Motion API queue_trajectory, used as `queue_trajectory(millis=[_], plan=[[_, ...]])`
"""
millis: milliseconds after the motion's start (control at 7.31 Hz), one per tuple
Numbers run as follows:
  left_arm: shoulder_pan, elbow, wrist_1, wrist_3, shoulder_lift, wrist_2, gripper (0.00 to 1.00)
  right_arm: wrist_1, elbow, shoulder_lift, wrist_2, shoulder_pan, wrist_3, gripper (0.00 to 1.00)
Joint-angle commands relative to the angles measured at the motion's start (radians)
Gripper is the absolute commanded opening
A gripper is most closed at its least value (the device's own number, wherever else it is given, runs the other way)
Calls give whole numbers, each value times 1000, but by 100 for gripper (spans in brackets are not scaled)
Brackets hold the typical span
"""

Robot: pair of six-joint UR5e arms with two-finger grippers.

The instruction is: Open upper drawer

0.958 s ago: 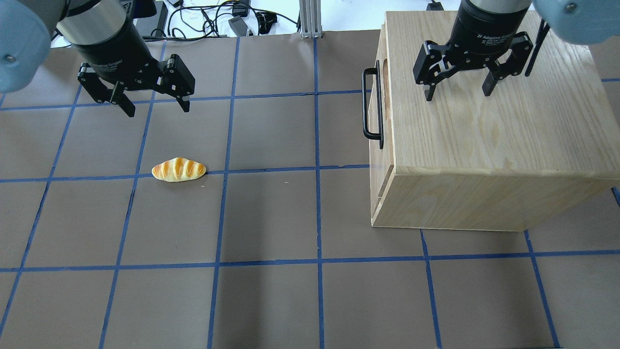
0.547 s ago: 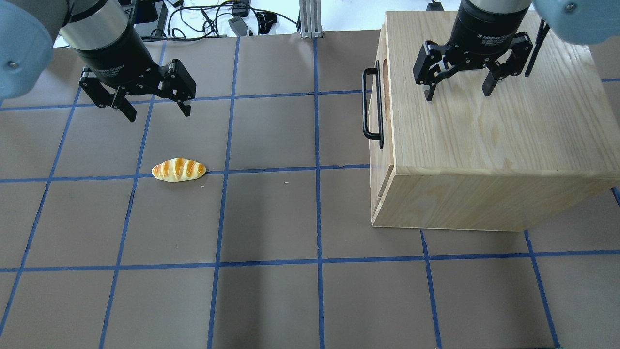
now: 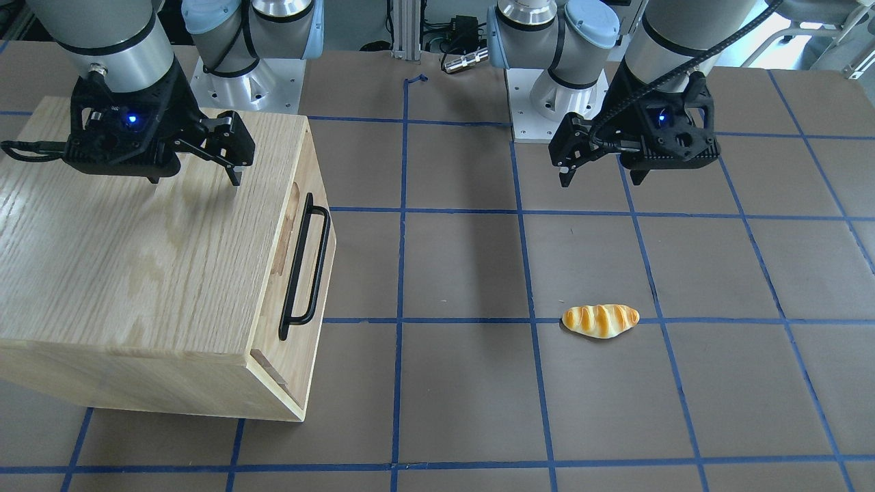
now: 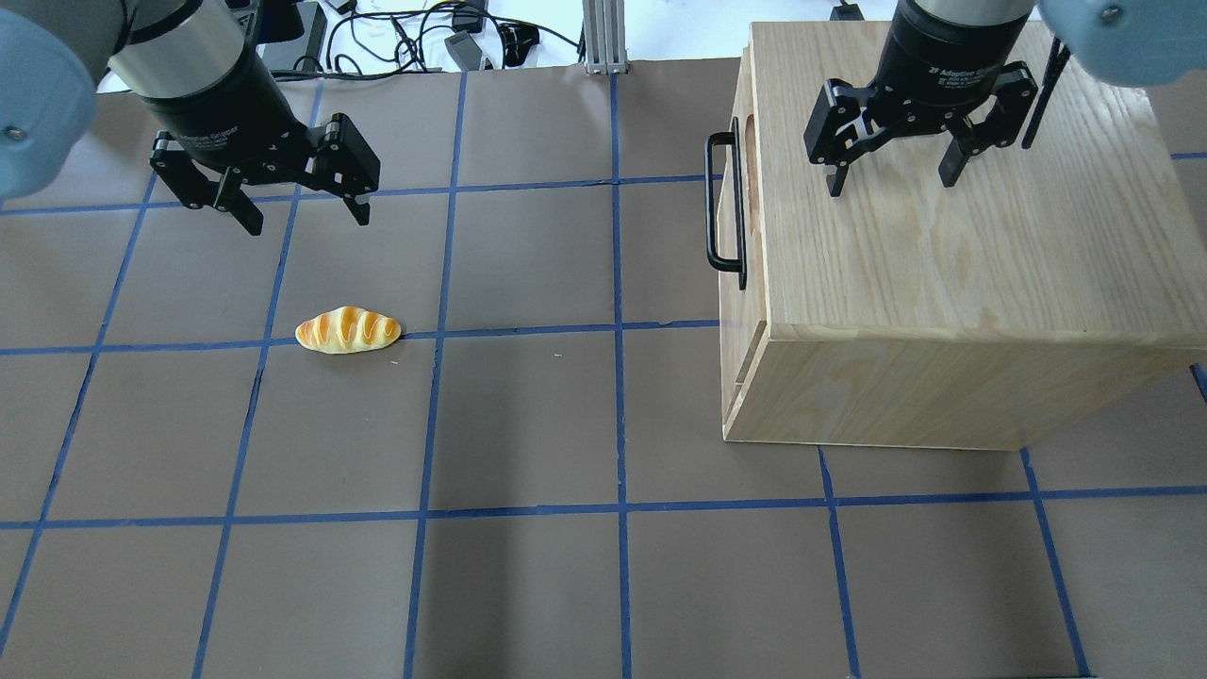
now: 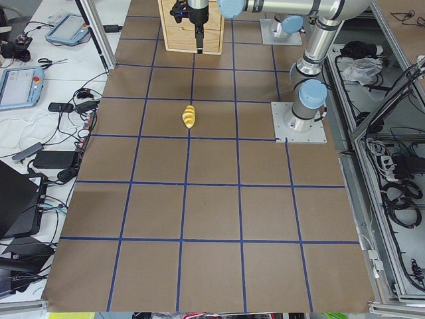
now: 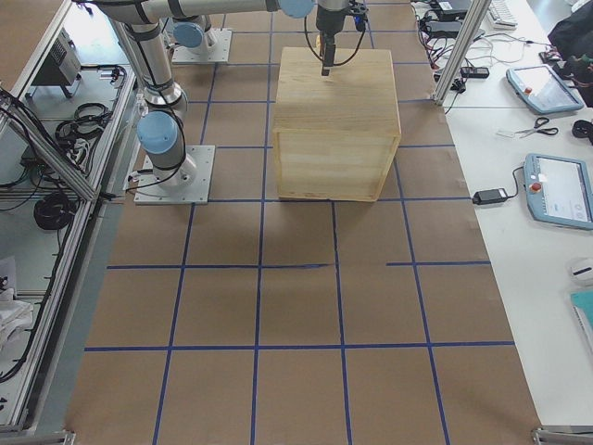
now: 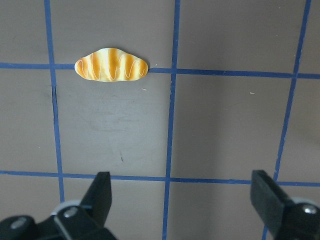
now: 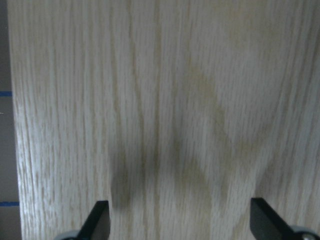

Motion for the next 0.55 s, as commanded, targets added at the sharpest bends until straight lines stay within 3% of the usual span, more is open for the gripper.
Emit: queue_trajectory(millis=[0,411], plan=[[0,15,0,-2,0,-3,100,0,0,0,0,0,1,100],[-13,18,-8,-10,23,-9,100,0,1,0,0,0,-1,100]])
